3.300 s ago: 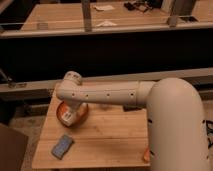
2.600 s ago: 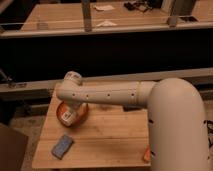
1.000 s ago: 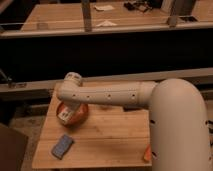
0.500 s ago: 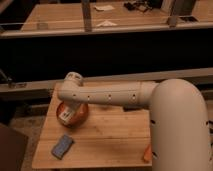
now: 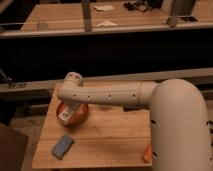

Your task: Place the bottle in the ceramic bowl

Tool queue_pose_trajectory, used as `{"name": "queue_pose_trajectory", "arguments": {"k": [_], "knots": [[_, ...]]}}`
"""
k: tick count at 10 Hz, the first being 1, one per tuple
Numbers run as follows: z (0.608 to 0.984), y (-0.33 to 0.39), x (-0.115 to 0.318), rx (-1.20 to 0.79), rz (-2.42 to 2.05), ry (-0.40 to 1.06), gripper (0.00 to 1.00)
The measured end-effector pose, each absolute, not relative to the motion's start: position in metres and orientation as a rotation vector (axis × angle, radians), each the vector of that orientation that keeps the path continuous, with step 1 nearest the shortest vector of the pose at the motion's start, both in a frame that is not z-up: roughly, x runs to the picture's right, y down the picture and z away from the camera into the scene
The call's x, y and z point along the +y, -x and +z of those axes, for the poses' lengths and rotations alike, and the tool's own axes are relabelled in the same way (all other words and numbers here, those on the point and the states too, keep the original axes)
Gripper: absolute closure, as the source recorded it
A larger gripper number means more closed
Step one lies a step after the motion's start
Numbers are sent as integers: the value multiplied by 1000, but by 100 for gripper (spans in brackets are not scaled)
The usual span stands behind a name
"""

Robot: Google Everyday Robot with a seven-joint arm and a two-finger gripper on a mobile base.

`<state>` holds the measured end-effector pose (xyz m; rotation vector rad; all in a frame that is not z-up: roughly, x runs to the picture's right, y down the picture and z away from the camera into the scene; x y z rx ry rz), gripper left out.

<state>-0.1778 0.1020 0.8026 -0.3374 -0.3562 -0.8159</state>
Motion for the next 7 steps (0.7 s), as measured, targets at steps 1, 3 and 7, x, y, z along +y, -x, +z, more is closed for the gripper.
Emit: {"name": "queue_pose_trajectory", "arguments": {"k": [1, 3, 7], "knots": [[803, 178, 102, -357, -816, 337, 79], [802, 178, 101, -360, -816, 333, 75], [802, 179, 100, -363, -813, 328, 85]]}}
